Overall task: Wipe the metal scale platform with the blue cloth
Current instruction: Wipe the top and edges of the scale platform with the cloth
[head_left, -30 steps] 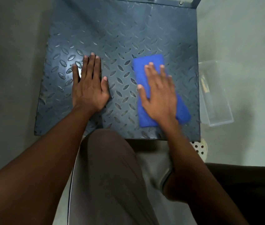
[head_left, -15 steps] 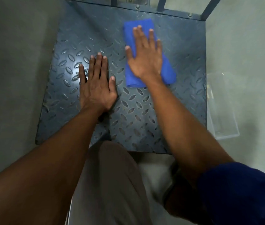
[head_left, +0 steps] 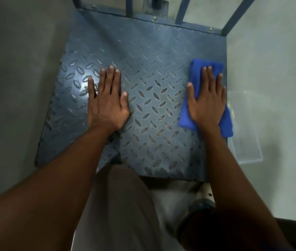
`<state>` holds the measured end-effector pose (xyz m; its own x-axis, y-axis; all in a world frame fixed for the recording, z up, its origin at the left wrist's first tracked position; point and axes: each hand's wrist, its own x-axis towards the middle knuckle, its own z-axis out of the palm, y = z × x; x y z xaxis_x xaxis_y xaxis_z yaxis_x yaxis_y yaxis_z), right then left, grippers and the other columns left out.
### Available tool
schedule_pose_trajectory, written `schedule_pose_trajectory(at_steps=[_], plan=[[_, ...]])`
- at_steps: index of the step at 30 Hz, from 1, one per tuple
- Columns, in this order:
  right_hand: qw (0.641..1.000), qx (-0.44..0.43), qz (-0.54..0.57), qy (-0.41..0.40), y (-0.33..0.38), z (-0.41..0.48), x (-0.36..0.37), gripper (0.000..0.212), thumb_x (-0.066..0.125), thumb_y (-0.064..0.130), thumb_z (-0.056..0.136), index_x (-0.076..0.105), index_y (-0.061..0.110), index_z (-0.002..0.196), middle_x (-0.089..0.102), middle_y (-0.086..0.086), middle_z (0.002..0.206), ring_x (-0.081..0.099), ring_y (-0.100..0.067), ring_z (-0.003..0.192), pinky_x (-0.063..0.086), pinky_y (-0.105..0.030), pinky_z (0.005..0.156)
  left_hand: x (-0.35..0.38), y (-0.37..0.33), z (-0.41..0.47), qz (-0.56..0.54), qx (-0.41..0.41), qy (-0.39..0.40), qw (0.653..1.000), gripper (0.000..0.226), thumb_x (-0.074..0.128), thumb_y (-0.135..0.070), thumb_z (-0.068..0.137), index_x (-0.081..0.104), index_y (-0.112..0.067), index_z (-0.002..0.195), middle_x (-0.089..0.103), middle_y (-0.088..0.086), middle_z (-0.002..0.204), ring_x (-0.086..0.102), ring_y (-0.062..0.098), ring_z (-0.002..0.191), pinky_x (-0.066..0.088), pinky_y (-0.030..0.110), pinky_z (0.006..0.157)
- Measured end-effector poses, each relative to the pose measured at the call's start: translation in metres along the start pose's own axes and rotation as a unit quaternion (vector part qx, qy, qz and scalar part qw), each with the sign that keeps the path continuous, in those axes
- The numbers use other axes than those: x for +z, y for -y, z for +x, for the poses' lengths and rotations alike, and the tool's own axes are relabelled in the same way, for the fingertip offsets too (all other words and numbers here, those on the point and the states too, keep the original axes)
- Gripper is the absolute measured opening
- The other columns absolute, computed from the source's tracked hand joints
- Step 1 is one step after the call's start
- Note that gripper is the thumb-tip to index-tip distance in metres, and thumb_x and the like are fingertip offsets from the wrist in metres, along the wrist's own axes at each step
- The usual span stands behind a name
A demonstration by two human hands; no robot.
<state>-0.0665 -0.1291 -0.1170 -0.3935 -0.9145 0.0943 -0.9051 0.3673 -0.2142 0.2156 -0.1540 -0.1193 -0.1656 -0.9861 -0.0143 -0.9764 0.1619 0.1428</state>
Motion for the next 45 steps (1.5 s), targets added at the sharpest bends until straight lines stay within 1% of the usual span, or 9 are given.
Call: schedule_pose_trajectory(at_steps=[5,8,12,15,21,30,35,40,45], plan=[[1.000,-0.005,0.013,0.019,0.039,0.064,0.010,0.074,0.026,0.065,0.106,0.020,0.028,0.170,0.018,0.007,0.178,0.010,-0.031,0.166,0.013,-0.056,0.133,0.001,0.000,0.000,0.002,-0.002,0.003,1.000,0.073,0.010,-0.046,0.107,0.001,-0.016,0.173,-0.007,0.003,0.181,-0.009,0.020,0.167,-0.006,0.055,0.134],[0.985,-0.157,0.015,0.064,0.094,0.074,0.016,0.070,0.026,0.061,0.107,0.022,0.030,0.170,0.019,0.009,0.177,0.010,-0.027,0.166,0.012,-0.054,0.133,0.002,0.001,0.001,-0.003,-0.003,-0.003,1.000,0.072,0.014,-0.045,0.108,0.004,-0.016,0.173,-0.005,0.003,0.181,-0.008,0.020,0.167,-0.005,0.055,0.134],[0.906,-0.411,0.016,0.105,0.158,0.068,0.026,0.061,0.031,0.054,0.110,0.028,0.034,0.168,0.026,0.013,0.175,0.015,-0.022,0.165,0.014,-0.046,0.133,0.004,0.002,0.002,-0.016,-0.010,-0.021,1.000,0.073,0.020,-0.043,0.107,0.011,-0.013,0.172,0.005,0.004,0.181,-0.001,0.019,0.168,0.000,0.055,0.135],[0.862,-0.490,0.036,0.127,0.176,0.091,0.031,0.057,0.032,0.052,0.112,0.029,0.035,0.167,0.027,0.014,0.174,0.015,-0.020,0.165,0.011,-0.044,0.132,0.006,0.002,0.001,-0.021,-0.015,-0.031,0.999,0.073,0.023,-0.043,0.107,0.013,-0.012,0.172,0.007,0.004,0.181,0.001,0.018,0.168,0.000,0.053,0.135],[0.857,-0.503,0.014,0.114,0.223,0.135,0.041,0.062,0.027,0.051,0.112,0.029,0.025,0.168,0.029,0.003,0.175,0.018,-0.029,0.164,0.007,-0.046,0.133,0.003,0.002,0.000,-0.016,-0.011,-0.032,0.999,0.071,0.023,-0.044,0.109,0.014,-0.013,0.172,0.007,0.003,0.181,0.000,0.018,0.168,0.003,0.053,0.135],[0.764,-0.628,0.045,0.139,0.255,0.122,0.049,0.062,0.026,0.052,0.112,0.031,0.026,0.167,0.028,0.006,0.175,0.018,-0.026,0.165,0.017,-0.044,0.133,-0.003,0.002,0.000,-0.001,-0.017,-0.019,1.000,0.069,0.027,-0.043,0.110,0.026,-0.008,0.169,0.020,0.008,0.179,0.009,0.023,0.168,0.011,0.055,0.134],[0.782,-0.603,0.079,0.138,0.256,0.120,0.049,0.059,0.033,0.051,0.111,0.037,0.026,0.165,0.033,0.007,0.173,0.021,-0.024,0.164,0.022,-0.043,0.131,-0.004,0.000,-0.002,-0.016,-0.043,-0.037,0.998,0.068,0.031,-0.045,0.110,0.032,-0.009,0.168,0.024,0.009,0.177,0.014,0.026,0.167,0.012,0.053,0.135],[0.860,-0.491,0.106,0.088,0.236,0.067,0.047,0.057,0.042,0.041,0.109,0.045,0.017,0.161,0.042,-0.002,0.169,0.030,-0.035,0.160,0.036,-0.049,0.124,0.004,0.004,-0.031,-0.038,-0.113,-0.043,0.992,0.069,0.026,-0.049,0.111,0.029,-0.013,0.169,0.020,0.006,0.179,0.012,0.025,0.167,0.009,0.051,0.135],[0.785,-0.599,0.090,0.130,0.179,0.022,0.030,0.055,0.042,0.039,0.113,0.039,0.020,0.165,0.035,0.003,0.172,0.021,-0.026,0.164,0.025,-0.040,0.131,0.008,0.030,-0.083,-0.004,-0.102,-0.040,0.994,0.067,0.025,-0.050,0.112,0.026,-0.018,0.170,0.021,0.008,0.179,0.011,0.028,0.167,0.012,0.059,0.133]])
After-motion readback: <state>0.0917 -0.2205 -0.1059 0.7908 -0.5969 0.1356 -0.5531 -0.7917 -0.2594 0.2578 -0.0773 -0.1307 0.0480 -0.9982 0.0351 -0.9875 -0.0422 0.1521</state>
